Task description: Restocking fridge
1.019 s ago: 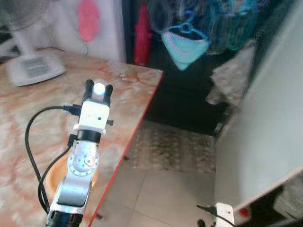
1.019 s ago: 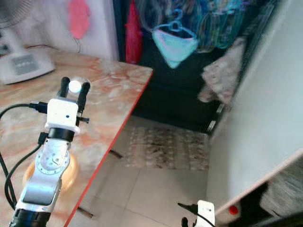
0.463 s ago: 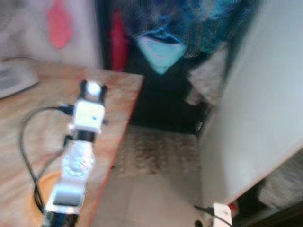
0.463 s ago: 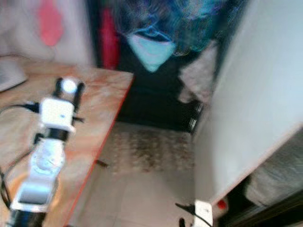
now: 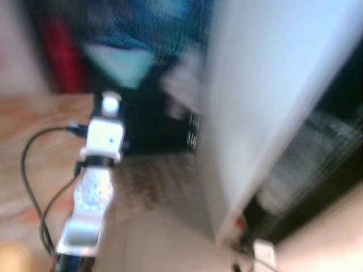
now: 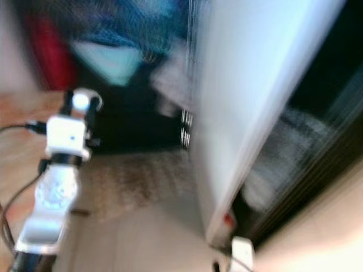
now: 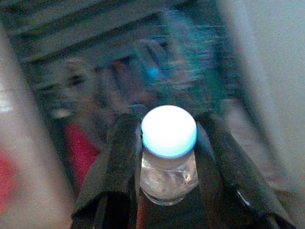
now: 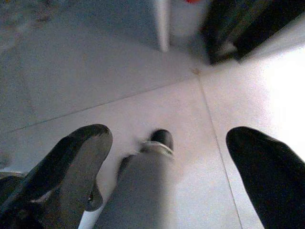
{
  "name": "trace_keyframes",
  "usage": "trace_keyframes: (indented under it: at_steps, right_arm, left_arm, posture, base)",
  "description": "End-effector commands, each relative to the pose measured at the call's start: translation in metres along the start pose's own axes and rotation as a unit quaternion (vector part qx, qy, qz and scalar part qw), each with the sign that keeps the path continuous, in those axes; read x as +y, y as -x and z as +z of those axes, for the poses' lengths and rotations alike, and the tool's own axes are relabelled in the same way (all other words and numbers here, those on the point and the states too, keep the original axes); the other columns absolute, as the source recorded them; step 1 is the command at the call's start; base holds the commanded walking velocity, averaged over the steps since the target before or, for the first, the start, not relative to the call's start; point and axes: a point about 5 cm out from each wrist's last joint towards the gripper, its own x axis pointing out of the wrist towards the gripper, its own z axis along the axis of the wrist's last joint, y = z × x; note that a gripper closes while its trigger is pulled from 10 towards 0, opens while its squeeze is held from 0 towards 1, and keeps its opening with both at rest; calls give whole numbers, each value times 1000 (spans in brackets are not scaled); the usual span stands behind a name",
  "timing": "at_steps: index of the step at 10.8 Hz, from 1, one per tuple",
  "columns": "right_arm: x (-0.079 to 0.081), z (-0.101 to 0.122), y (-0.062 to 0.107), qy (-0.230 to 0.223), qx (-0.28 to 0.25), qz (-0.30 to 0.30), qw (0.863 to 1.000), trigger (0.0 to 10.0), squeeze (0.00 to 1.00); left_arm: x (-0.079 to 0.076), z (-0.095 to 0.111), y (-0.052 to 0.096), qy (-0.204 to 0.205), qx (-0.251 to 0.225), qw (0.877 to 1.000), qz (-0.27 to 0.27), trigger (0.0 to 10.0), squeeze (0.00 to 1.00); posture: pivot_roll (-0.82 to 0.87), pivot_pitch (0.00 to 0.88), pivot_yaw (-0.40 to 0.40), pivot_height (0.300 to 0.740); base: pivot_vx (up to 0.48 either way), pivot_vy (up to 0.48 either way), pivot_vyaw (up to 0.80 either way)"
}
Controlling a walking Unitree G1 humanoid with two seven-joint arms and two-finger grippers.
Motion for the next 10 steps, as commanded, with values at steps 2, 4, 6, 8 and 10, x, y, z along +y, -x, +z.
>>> trace_keyframes:
  at_steps: [2, 4, 6, 8, 10]
  right_arm:
    - [3, 4, -1, 1, -4, 2, 1000, 10000, 0]
    - [3, 4, -1, 1, -4, 4, 1000, 10000, 0]
    - [4, 3, -1, 0, -3, 6, 1000, 10000, 0]
    - [4, 2, -1, 0, -3, 5, 1000, 10000, 0]
    - [3, 1, 0, -2, -2, 3, 1000, 10000, 0]
  left_arm:
    - [5, 0, 0, -2, -6, 1000, -1, 10000, 0]
    - [5, -10, 3, 6, 24, 1000, -9, 10000, 0]
    - [2, -37, 19, -1, 76, 997, -28, 10000, 0]
    - [9, -60, 33, 14, 129, 991, -22, 10000, 0]
    - [19, -83, 42, 25, 180, 983, 9, 10000, 0]
  posture:
    - [60, 0, -6, 740]
    - [61, 0, -5, 740]
    - [58, 0, 0, 740]
    - [56, 0, 2, 740]
    - [37, 0, 9, 740]
  base:
    - [0, 0, -678]
    - [0, 0, -681]
    - [0, 0, -675]
    - [0, 0, -675]
    - [0, 0, -675]
